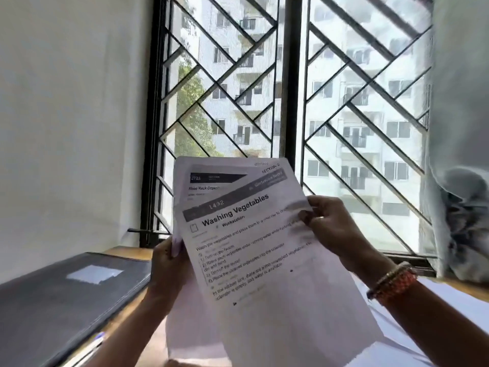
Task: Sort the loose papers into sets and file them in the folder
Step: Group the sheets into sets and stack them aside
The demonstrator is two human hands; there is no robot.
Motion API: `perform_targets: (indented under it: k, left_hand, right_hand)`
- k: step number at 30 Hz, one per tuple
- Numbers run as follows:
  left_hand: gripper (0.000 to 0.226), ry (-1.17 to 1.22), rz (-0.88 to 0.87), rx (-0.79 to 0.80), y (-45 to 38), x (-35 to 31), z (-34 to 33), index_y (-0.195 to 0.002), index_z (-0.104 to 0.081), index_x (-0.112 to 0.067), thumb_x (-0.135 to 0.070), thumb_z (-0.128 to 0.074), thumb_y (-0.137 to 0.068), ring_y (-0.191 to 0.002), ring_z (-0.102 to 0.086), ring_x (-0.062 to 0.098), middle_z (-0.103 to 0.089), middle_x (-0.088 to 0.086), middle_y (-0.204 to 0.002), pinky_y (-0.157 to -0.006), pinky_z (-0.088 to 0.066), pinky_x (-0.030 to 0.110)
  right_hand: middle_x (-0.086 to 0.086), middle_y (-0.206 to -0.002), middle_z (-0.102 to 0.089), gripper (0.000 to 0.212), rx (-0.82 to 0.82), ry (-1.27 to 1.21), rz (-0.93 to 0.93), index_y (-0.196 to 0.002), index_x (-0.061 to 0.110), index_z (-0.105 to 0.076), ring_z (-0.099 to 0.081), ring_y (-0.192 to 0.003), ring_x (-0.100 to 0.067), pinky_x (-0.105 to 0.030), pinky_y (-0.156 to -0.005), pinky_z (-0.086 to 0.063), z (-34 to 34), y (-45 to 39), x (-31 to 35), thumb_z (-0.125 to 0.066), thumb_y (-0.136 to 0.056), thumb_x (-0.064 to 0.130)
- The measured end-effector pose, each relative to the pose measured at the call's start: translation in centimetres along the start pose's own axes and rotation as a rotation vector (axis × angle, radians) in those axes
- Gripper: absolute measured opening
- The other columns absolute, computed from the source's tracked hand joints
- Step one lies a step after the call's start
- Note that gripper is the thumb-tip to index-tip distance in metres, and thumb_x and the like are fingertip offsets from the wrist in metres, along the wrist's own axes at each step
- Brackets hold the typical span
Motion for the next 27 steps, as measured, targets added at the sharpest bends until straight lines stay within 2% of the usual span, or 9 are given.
perform_targets:
  k: [2,6,9,12,14,16,20,23,27]
  left_hand:
    - [0.046,0.007,0.009,0.005,0.4,-0.1,-0.5,-0.045,-0.046,-0.016,-0.012,-0.068,-0.085,-0.048,-0.038,0.011,-0.047,0.006,-0.05,-0.048,-0.034,0.021]
    - [0.054,-0.048,-0.05,0.039,0.4,-0.3,-1.0,-0.039,-0.046,-0.02,-0.006,-0.06,-0.089,-0.047,-0.034,0.006,-0.044,-0.008,-0.041,-0.047,-0.03,0.021]
    - [0.052,-0.034,-0.034,0.052,0.6,-0.4,-1.3,-0.041,-0.049,-0.017,-0.006,-0.059,-0.091,-0.045,-0.036,0.003,-0.046,-0.008,-0.042,-0.044,-0.032,0.018]
    - [0.039,-0.024,-0.046,0.084,0.7,-0.7,-1.5,-0.056,-0.052,-0.001,-0.031,-0.069,-0.075,-0.056,-0.045,0.013,-0.054,0.009,-0.056,-0.054,-0.038,0.027]
    - [0.041,-0.031,-0.046,0.088,0.6,-0.6,-1.4,-0.068,-0.053,0.013,-0.021,-0.07,-0.083,-0.066,-0.047,0.019,-0.057,0.017,-0.065,-0.058,-0.04,0.031]
    - [0.03,-0.046,-0.045,0.068,0.7,-0.7,-1.3,-0.072,-0.056,0.011,-0.013,-0.06,-0.09,-0.068,-0.047,0.018,-0.058,0.015,-0.069,-0.055,-0.04,0.027]
    - [0.028,-0.086,-0.005,0.079,0.7,-0.2,-1.3,-0.079,-0.061,0.005,-0.021,-0.061,-0.09,-0.07,-0.044,0.019,-0.056,0.011,-0.075,-0.058,-0.036,0.029]
    - [0.021,-0.093,0.038,0.078,0.9,0.4,-1.2,-0.079,-0.064,-0.006,-0.024,-0.067,-0.088,-0.068,-0.049,0.018,-0.06,0.009,-0.074,-0.06,-0.04,0.032]
    - [0.018,-0.109,0.071,0.056,1.1,0.5,-1.4,-0.074,-0.064,-0.011,-0.017,-0.059,-0.091,-0.051,-0.051,0.007,-0.063,-0.004,-0.061,-0.046,-0.043,0.02]
  right_hand:
    - [-0.009,-0.079,-0.074,0.034,0.008,-0.051,-0.029,-0.087,0.011,-0.071,-0.071,-0.068,-0.021,-0.031,-0.062,-0.058,0.0,-0.2,-0.9,-0.046,-0.091,-0.012]
    - [-0.016,-0.083,-0.073,0.022,0.008,-0.172,-0.159,-0.09,0.004,-0.07,-0.069,-0.07,-0.027,-0.04,-0.069,-0.058,0.2,-0.5,-2.9,-0.051,-0.092,-0.008]
    - [-0.02,-0.088,-0.072,0.017,0.004,-0.212,-0.216,-0.092,0.002,-0.069,-0.069,-0.07,-0.027,-0.038,-0.067,-0.058,0.4,-0.6,-3.9,-0.054,-0.091,-0.006]
    - [-0.019,-0.087,-0.072,0.016,0.004,-0.232,-0.226,-0.091,0.003,-0.069,-0.069,-0.069,-0.026,-0.037,-0.067,-0.058,0.7,-0.9,-4.3,-0.055,-0.091,-0.005]
    - [-0.016,-0.083,-0.072,0.018,0.008,-0.237,-0.225,-0.088,0.004,-0.069,-0.069,-0.065,-0.023,-0.034,-0.063,-0.058,0.8,-1.0,-4.5,-0.054,-0.092,-0.005]
    - [-0.014,-0.08,-0.073,0.019,-0.013,-0.222,-0.219,-0.086,0.007,-0.07,-0.069,-0.065,-0.022,-0.034,-0.063,-0.058,1.3,-1.3,-4.7,-0.055,-0.091,-0.005]
    - [-0.01,-0.087,-0.073,0.019,-0.287,0.109,0.013,-0.09,0.014,-0.072,-0.068,-0.075,-0.019,-0.03,-0.073,-0.055,5.9,-2.1,-3.5,-0.06,-0.088,-0.001]
    - [-0.01,-0.084,-0.073,0.021,-0.521,0.448,0.276,-0.093,0.011,-0.074,-0.067,-0.08,-0.019,-0.019,-0.066,-0.043,10.3,-1.3,-0.9,-0.061,-0.082,-0.002]
    - [-0.027,-0.083,-0.069,0.017,-0.684,0.746,0.389,-0.091,0.001,-0.07,-0.065,-0.079,-0.041,-0.034,-0.068,-0.038,16.0,0.1,0.8,-0.055,-0.085,0.004]
Point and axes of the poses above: each hand's wrist, its own y-axis away from the middle knuckle, its own z-axis out of the back of the hand, x = y × z, the point moved 8 cm from there along -y, towards the middle knuckle
